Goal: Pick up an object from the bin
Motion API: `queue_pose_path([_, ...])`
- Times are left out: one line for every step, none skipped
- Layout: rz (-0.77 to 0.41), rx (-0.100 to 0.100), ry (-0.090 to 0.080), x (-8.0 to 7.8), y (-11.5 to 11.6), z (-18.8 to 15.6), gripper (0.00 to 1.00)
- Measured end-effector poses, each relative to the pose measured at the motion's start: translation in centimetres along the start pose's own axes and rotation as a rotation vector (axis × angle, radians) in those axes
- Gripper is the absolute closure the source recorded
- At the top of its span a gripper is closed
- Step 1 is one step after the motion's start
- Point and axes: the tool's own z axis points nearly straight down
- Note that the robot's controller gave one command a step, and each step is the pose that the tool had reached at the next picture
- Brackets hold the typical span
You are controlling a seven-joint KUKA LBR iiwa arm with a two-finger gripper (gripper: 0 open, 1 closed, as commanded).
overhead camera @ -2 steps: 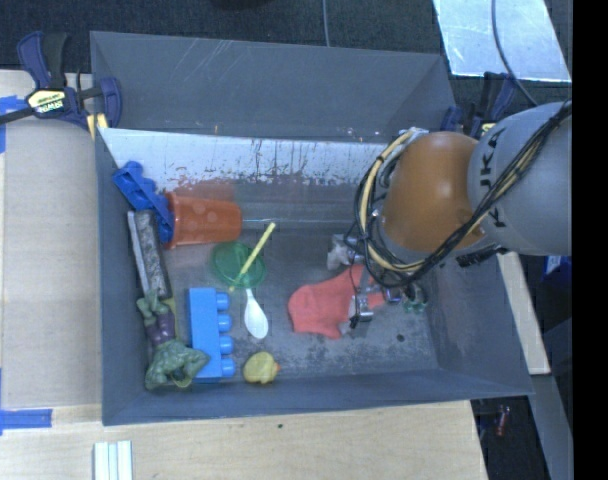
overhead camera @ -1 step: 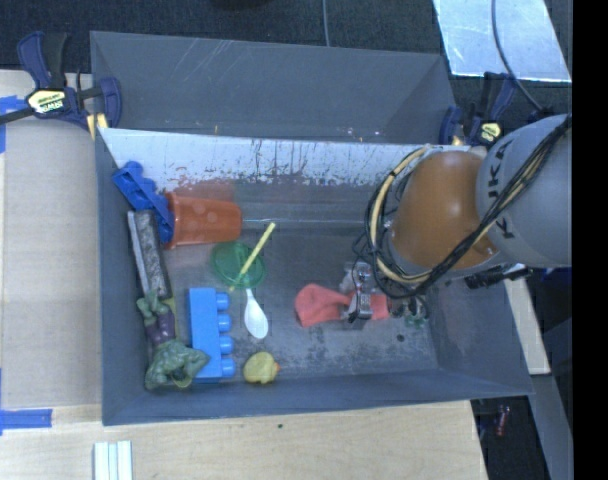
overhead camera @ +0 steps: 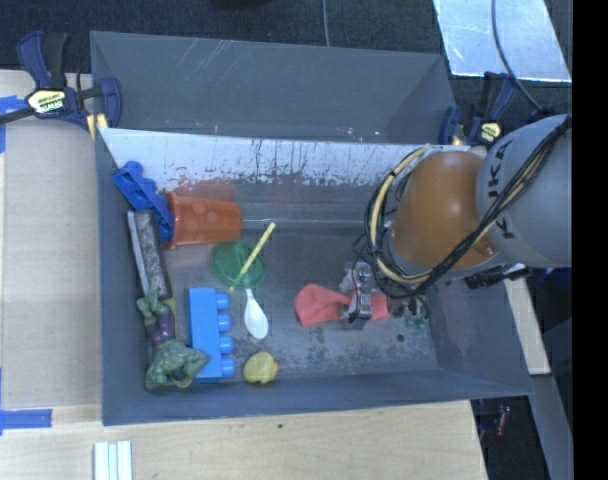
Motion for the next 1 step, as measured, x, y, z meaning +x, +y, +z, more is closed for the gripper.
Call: queue_pose_path([0.009,0.000,0.005,-0.04,0.45,-6.04,1.00])
